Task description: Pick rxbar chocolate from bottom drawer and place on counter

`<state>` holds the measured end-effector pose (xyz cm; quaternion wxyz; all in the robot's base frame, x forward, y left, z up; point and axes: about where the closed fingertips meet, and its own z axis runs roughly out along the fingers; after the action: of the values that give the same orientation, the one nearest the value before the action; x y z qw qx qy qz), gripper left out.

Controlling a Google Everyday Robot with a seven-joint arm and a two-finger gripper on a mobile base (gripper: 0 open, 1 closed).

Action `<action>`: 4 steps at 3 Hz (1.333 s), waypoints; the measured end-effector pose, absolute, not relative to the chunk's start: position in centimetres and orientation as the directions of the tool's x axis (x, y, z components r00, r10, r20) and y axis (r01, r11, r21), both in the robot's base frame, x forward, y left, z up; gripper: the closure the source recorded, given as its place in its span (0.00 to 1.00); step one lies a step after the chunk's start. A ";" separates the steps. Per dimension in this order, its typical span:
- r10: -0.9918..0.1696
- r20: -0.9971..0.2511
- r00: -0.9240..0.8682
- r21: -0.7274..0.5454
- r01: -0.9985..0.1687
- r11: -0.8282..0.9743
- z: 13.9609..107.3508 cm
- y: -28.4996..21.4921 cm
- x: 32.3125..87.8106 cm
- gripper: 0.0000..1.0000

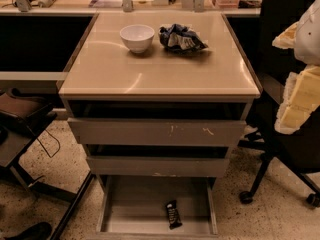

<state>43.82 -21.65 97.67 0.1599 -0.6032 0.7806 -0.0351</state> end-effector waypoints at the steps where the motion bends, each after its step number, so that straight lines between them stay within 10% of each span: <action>1: -0.953 -0.207 -0.221 -0.248 -0.931 0.270 97.7 -21.7 43.8 0.00; 4: -0.824 -0.544 -0.161 -0.067 -0.970 0.234 83.2 -16.2 40.9 0.00</action>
Offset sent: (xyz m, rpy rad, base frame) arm -0.0014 0.0124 -0.0412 0.1252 0.0506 0.0580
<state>40.86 -16.16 83.22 0.2431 -0.6004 0.7468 0.1505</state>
